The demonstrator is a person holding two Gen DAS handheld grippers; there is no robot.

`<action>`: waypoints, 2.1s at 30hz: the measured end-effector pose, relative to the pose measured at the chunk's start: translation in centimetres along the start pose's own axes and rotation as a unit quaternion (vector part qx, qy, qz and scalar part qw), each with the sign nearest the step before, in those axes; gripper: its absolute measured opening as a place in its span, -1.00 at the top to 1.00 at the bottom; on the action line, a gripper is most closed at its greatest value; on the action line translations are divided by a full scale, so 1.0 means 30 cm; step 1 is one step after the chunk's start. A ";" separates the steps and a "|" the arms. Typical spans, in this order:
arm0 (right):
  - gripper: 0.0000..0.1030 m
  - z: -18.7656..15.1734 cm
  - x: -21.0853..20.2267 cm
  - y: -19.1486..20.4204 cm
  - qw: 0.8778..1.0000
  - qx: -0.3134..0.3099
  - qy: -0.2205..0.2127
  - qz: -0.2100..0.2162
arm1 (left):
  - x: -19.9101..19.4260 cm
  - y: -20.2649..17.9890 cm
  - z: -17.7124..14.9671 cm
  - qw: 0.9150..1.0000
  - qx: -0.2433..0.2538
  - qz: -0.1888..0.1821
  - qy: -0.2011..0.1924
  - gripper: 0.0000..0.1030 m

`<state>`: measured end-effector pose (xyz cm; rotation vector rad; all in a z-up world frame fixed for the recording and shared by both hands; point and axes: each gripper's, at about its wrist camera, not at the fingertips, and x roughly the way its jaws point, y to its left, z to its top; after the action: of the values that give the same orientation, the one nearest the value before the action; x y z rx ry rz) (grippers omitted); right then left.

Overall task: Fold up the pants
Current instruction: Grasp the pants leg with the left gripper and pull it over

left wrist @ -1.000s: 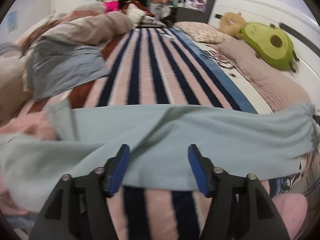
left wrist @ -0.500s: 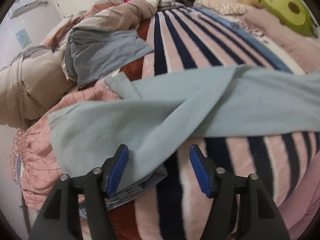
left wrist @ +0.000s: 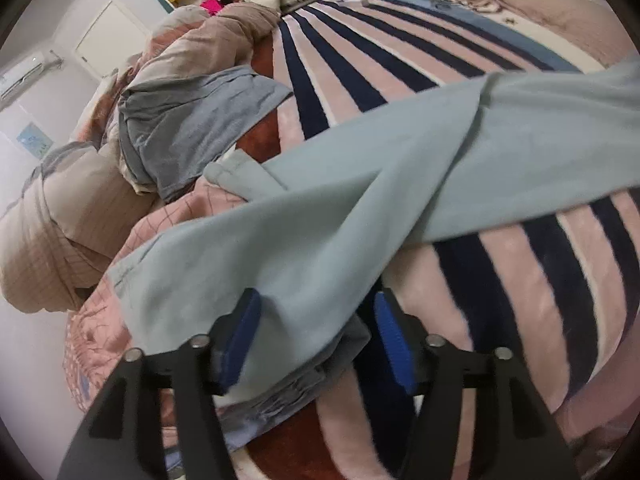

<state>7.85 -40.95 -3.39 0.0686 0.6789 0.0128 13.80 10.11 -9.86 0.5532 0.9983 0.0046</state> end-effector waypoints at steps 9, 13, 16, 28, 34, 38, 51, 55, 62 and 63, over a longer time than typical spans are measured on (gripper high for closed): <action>-0.32 0.002 0.011 0.012 1.000 0.009 -0.001 0.020 | 0.040 -0.021 0.018 0.999 0.012 0.042 0.006 0.12; -0.32 0.001 0.011 0.014 1.000 0.011 -0.001 0.022 | 0.019 0.011 0.048 0.999 -0.008 0.033 -0.007 0.67; -0.32 0.002 0.011 0.013 1.000 0.015 -0.003 0.026 | 0.021 0.032 0.073 0.999 -0.016 0.028 -0.005 0.91; -0.32 0.026 0.028 0.030 0.999 0.012 -0.002 0.033 | 0.076 0.145 0.351 0.999 -0.027 0.036 -0.030 0.96; -0.32 0.046 0.073 0.051 0.999 0.007 0.010 0.031 | 0.239 0.177 0.467 0.999 -0.029 0.024 -0.002 0.82; -0.32 0.051 0.109 0.076 0.999 -0.001 0.023 0.031 | 0.289 0.236 0.477 0.997 -0.030 0.064 0.010 -0.21; -0.32 0.040 0.136 0.127 0.998 -0.001 0.027 0.059 | 0.009 0.237 0.278 0.996 -0.053 -0.065 -0.031 -0.34; -0.32 0.037 0.130 0.135 0.998 0.002 0.024 0.066 | 0.042 0.133 0.235 0.999 -0.005 -0.049 -0.021 -0.34; -0.32 0.033 0.131 0.136 0.997 0.002 0.027 0.069 | 0.189 0.022 0.234 0.998 0.055 0.035 0.018 -0.26; -0.32 0.032 0.133 0.136 0.997 0.002 0.028 0.069 | 0.197 0.023 0.235 0.997 0.057 0.049 0.022 -0.05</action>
<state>11.58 -36.81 -4.87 0.1183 0.7285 0.1460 22.84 9.10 -11.33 0.7085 1.0176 0.0469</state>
